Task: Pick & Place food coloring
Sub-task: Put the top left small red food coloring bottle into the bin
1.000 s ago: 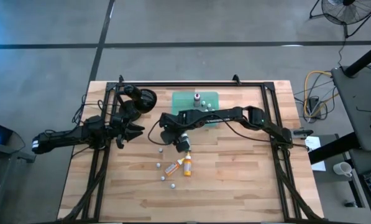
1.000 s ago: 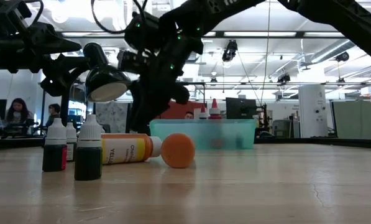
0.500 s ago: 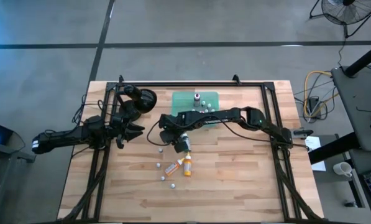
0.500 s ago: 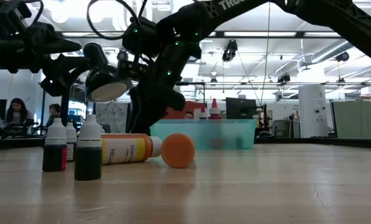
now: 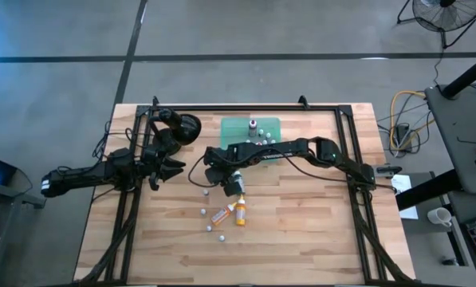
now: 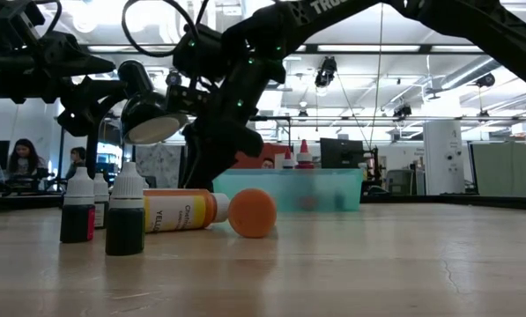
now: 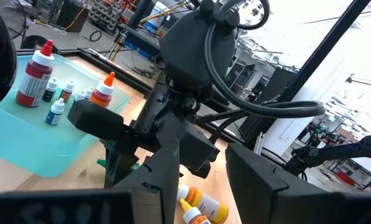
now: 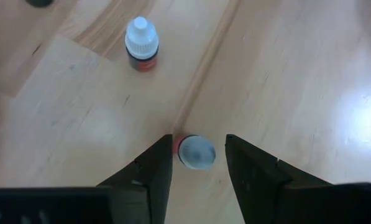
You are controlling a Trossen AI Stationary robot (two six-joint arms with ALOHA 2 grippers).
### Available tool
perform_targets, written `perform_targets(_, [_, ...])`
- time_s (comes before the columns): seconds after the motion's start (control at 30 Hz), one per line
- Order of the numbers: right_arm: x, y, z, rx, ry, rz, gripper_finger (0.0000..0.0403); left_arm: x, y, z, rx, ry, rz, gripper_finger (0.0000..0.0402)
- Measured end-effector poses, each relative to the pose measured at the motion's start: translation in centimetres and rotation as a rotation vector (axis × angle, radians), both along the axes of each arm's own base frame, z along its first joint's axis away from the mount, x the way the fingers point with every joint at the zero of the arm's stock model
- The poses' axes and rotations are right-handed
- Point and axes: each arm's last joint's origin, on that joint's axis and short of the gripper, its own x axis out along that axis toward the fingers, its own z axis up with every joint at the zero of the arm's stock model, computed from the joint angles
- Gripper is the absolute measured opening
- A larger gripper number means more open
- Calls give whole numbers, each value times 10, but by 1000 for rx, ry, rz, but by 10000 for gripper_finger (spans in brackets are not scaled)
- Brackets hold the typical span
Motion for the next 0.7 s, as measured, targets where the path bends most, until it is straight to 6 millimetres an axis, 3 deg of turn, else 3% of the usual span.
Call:
perform_targets(0.53, [-2,0,-3,1,13,0,74,0,0,0,0,0,0,106])
perform_targets(0.7, [-2,0,-3,12,15,-19,74,0,0,0,0,0,0,106])
